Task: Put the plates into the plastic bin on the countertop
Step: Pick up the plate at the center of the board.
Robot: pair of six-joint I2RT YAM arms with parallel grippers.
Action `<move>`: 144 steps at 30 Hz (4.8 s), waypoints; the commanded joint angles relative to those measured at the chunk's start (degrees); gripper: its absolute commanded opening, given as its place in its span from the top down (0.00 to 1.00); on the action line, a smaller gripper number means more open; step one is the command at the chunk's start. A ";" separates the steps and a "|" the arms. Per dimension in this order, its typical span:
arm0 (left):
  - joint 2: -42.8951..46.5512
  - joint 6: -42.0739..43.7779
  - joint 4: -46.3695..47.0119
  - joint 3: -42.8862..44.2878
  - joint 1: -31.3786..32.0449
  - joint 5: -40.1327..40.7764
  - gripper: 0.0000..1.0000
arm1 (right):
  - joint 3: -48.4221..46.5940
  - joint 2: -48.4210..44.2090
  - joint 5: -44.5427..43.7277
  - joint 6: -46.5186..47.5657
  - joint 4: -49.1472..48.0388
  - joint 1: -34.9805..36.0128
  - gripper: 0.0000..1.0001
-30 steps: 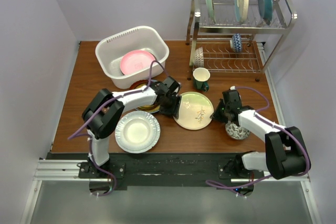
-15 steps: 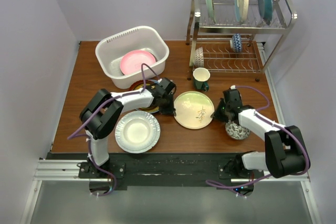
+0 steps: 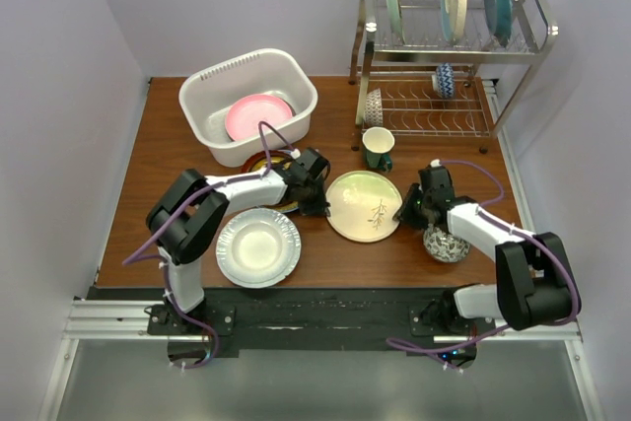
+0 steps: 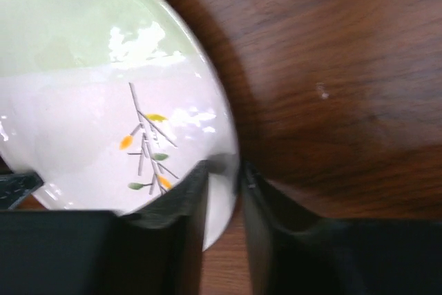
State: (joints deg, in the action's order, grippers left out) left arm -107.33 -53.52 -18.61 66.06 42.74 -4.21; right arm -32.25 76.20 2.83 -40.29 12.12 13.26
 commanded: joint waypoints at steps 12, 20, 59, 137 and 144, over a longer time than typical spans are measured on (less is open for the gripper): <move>9.50 2.01 -6.00 0.73 1.56 3.15 1.00 | 0.61 0.09 5.87 2.06 -0.61 0.63 0.30; 12.23 3.33 -7.84 1.35 1.03 3.33 1.00 | 2.80 -5.10 6.31 1.62 -2.98 0.63 0.09; 23.21 -0.97 29.59 -19.30 0.68 -12.32 0.74 | 7.90 10.98 22.74 -2.24 -21.61 0.63 0.68; 35.35 4.29 3.41 -1.99 -10.39 0.34 1.00 | 9.75 -13.36 26.35 4.69 -10.28 0.54 0.02; 35.17 5.61 1.21 1.43 -12.07 0.08 1.00 | 9.84 -13.80 26.26 5.31 -9.40 0.54 0.02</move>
State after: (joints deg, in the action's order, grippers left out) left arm -75.20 -48.64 -22.11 61.87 31.53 -2.17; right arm -22.85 63.46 28.14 -36.38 1.76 13.56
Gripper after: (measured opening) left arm 0.218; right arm 0.982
